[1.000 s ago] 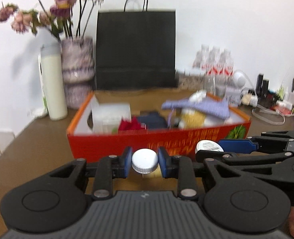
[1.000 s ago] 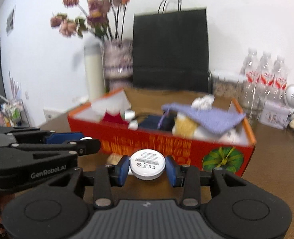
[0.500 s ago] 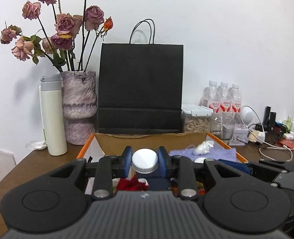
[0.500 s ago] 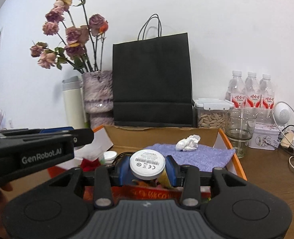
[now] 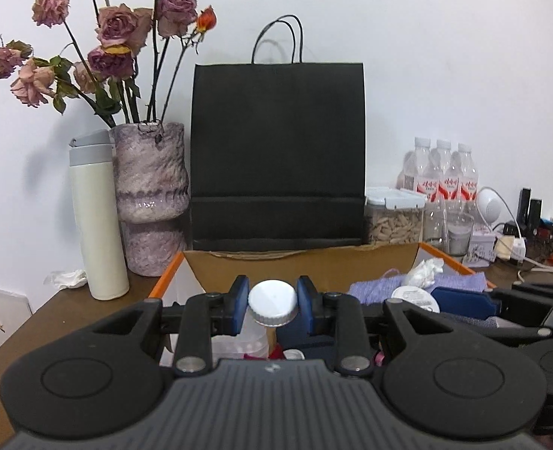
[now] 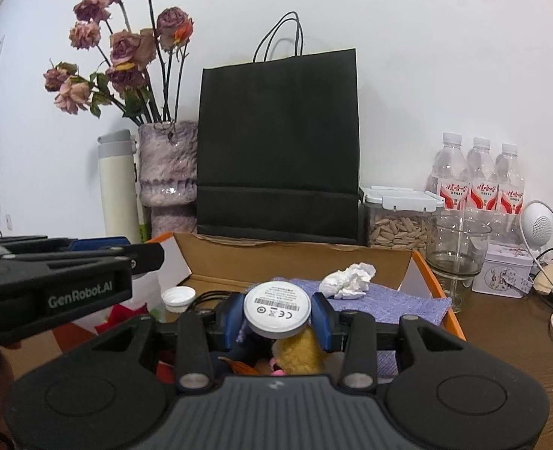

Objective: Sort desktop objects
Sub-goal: 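Carry the white puck and white cap into the box and open both grippers, then grasp the white stone with the right gripper while the left grasps the beige block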

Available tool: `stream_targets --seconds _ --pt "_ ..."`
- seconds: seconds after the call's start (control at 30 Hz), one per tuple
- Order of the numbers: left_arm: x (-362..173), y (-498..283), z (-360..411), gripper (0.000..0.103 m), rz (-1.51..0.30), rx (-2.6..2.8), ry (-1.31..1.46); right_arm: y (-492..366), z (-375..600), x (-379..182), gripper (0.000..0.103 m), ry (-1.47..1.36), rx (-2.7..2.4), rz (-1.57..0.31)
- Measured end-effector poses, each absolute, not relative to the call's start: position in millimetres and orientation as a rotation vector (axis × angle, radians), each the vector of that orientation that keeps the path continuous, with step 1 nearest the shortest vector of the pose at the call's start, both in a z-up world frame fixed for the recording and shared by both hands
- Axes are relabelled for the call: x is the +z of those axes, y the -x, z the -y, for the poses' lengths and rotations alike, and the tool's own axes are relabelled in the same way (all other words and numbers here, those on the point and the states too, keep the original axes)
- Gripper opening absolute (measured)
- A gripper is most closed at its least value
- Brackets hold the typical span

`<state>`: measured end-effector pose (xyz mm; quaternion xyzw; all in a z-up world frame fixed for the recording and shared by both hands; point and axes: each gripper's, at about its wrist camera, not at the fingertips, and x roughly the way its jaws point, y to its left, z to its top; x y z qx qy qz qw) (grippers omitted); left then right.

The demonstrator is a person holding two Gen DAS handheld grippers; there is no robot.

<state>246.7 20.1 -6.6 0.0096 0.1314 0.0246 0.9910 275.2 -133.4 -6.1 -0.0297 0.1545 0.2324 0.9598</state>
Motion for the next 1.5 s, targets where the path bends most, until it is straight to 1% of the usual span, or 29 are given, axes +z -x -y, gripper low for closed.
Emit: stream_targets --seconds 0.5,0.57,0.67,0.73,0.77,0.8,0.83,0.87,0.97,1.07,1.33,1.5 --pt "-18 -246 -18 0.03 -0.288 0.036 -0.048 -266 132 -13 0.038 0.101 0.465 -0.305" --pt "-18 -245 -18 0.032 -0.289 0.036 -0.049 -266 132 -13 0.039 0.1 0.464 -0.303" --pt "-18 -244 -18 0.045 -0.278 0.051 -0.045 -266 133 -13 0.047 0.094 0.461 -0.298" --pt "-17 -243 -20 0.065 -0.267 0.068 -0.037 -267 134 -13 0.055 0.089 0.449 -0.296" --pt "-16 -241 -21 0.088 -0.261 0.075 -0.029 -267 135 -13 0.067 0.082 0.449 -0.298" --pt "-16 -240 -22 0.101 -0.249 0.083 -0.022 -267 136 -13 0.075 0.074 0.453 -0.298" --pt "-15 -238 -22 0.103 -0.235 0.093 -0.021 -267 136 -13 0.077 0.07 0.454 -0.295" --pt "-14 -236 -21 0.103 -0.225 0.097 -0.025 -266 137 -13 0.079 0.069 0.455 -0.287" --pt "-13 -234 -19 0.103 -0.209 0.105 -0.031 -264 137 -12 0.089 0.074 0.449 -0.27" --pt "-14 -232 -20 0.103 -0.204 0.129 -0.026 -264 137 -13 0.093 0.073 0.446 -0.269" --pt "-15 -213 -36 0.103 -0.202 0.192 0.053 -254 144 -11 0.093 0.046 0.423 -0.238" --pt "-16 -195 -43 0.103 -0.223 0.191 0.066 -237 146 -11 0.093 0.083 0.439 -0.219"
